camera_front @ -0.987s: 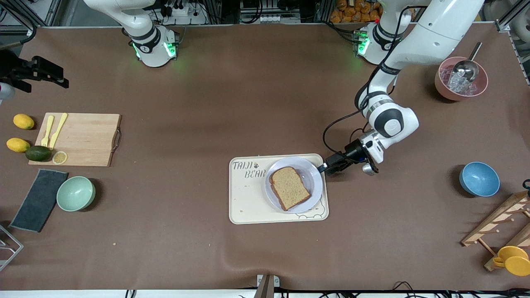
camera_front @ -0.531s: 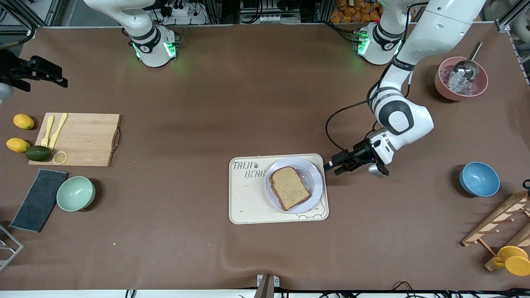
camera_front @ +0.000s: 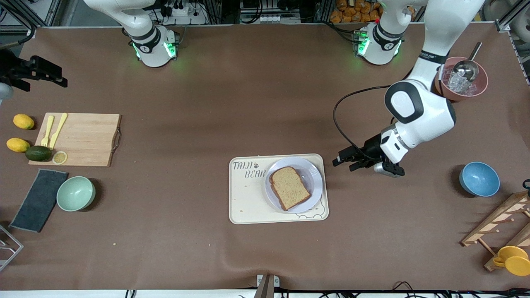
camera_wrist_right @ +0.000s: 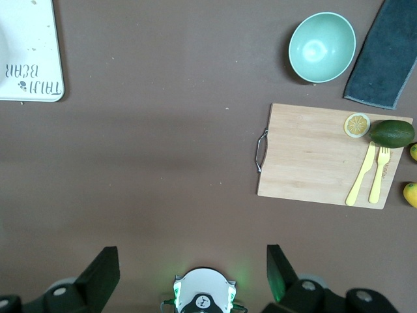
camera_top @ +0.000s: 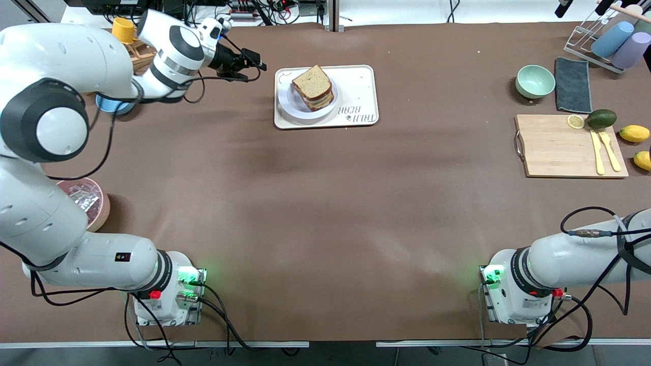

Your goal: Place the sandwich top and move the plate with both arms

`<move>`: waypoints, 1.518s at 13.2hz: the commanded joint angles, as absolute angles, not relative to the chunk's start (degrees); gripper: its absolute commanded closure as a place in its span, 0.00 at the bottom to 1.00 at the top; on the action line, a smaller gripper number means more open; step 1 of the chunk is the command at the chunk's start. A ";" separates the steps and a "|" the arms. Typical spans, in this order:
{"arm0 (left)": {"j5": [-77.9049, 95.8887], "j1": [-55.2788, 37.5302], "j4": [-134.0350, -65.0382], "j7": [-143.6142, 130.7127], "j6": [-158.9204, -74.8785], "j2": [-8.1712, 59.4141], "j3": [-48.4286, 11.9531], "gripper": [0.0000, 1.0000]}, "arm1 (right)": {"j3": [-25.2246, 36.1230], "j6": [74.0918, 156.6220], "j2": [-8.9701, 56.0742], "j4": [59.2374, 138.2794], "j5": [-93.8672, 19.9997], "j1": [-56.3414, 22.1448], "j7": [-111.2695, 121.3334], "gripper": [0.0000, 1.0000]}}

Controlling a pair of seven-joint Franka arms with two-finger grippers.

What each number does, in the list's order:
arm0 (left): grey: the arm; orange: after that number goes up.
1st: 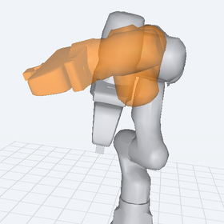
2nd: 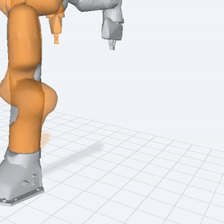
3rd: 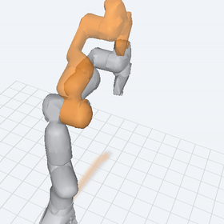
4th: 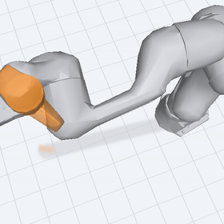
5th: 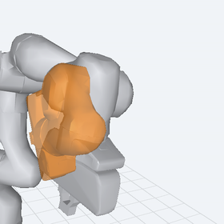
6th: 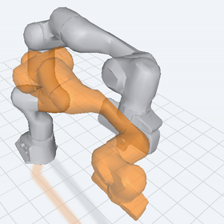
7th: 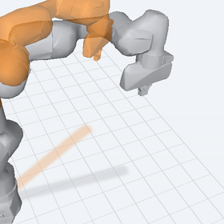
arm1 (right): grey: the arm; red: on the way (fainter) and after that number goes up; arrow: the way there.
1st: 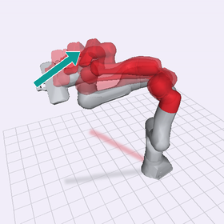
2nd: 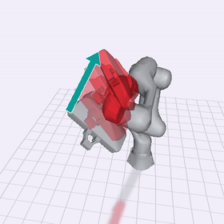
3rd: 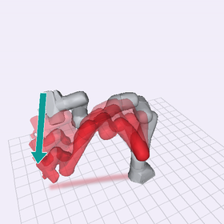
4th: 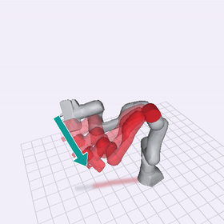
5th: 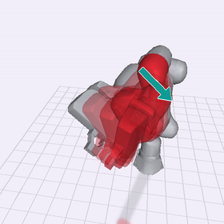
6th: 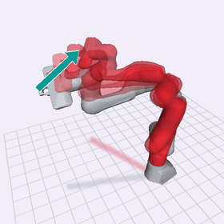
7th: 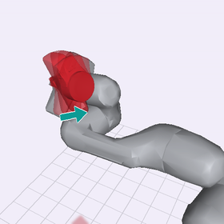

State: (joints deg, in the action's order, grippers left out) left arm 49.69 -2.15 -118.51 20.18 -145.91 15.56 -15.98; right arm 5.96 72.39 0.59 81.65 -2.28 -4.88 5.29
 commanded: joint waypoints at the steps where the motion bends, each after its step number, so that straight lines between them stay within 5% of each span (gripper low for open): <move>1: 35.83 -0.80 -119.89 8.66 -140.05 9.77 -16.08 0.00 | 5.62 71.81 0.09 81.91 -2.46 -3.87 4.83 0.00; 6: 17.43 1.23 -114.45 -2.00 -126.33 5.28 -16.00 0.00 | 5.54 71.81 0.09 81.91 -2.55 -4.04 4.75 0.00; 11: 6.86 1.49 -102.06 -9.92 -106.38 5.10 -16.08 0.00 | 5.54 71.81 0.09 81.91 -2.64 -3.96 4.75 0.00; 20: 1.14 4.04 -87.81 -10.28 -90.18 5.10 -15.65 0.00 | 5.54 71.81 0.09 82.00 -2.64 -3.87 4.83 0.00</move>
State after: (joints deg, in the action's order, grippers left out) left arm 2.88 3.66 -90.21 -9.79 -92.74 5.01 -15.64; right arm 5.94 72.20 0.59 81.71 -2.28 -4.45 5.29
